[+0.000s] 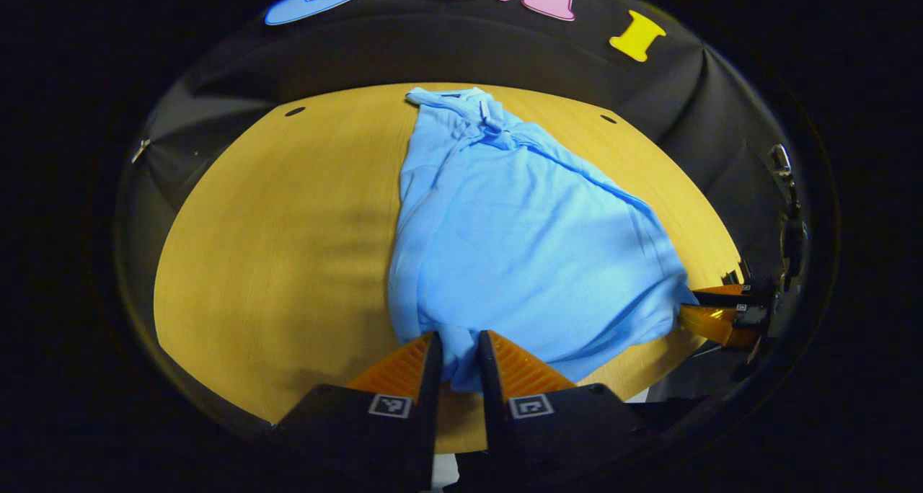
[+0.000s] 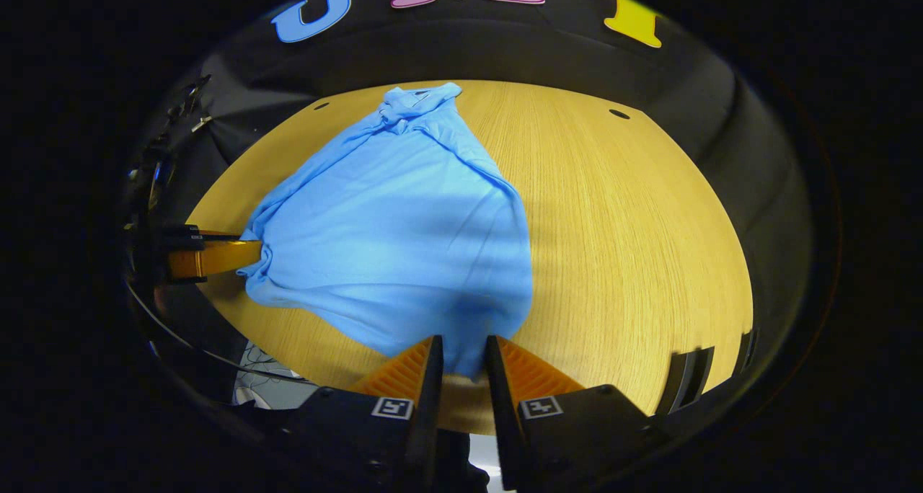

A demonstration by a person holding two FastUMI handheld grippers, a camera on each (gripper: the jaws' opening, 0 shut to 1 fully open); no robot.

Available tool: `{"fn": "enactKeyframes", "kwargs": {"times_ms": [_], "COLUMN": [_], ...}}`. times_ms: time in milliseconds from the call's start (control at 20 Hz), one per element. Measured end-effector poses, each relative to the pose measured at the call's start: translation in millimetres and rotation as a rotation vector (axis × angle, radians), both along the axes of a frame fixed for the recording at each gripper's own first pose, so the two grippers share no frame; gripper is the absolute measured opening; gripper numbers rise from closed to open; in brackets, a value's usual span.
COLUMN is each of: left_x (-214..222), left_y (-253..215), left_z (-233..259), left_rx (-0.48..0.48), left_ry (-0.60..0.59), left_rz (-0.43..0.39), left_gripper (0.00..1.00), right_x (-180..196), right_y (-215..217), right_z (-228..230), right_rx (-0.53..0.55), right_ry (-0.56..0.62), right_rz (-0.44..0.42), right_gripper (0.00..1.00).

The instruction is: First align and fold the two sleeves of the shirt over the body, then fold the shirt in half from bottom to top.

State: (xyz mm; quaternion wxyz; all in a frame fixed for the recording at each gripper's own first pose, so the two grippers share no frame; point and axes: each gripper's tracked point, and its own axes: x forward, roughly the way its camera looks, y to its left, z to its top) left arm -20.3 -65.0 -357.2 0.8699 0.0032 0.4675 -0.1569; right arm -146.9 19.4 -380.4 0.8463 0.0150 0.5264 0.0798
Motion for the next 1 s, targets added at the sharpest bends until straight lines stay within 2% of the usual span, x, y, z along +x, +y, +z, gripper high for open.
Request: {"fn": "enactKeyframes", "kwargs": {"times_ms": [50,150,200,350,650,1000], "left_x": [0,1,3,4,8,49], "left_y": [-1,-2,-3,-3,-2,-5], "left_z": [1,2,3,3,16,71], "left_rx": [0.005,0.017,0.017,0.009,-0.001,-0.047], "left_ry": [-0.012,-0.032,-0.04,-0.053,-0.082,-0.197], "left_rz": [-0.018,-0.035,-0.03,-0.012,0.016,0.059], "left_gripper": [0.28,0.17,0.12,0.07,0.06,0.06], "right_x": [3,4,5,6,22,88], "right_y": [1,0,1,1,0,5], "right_z": [0,0,0,1,21,71], "right_rx": [0.004,0.007,0.009,0.014,0.04,0.092], "right_ry": [-0.003,-0.005,-0.009,-0.012,-0.071,-0.205], "right_rz": [-0.007,-0.03,-0.03,-0.036,-0.054,-0.085], "right_gripper": [0.27,0.1,0.07,0.05,0.05,0.05]}}
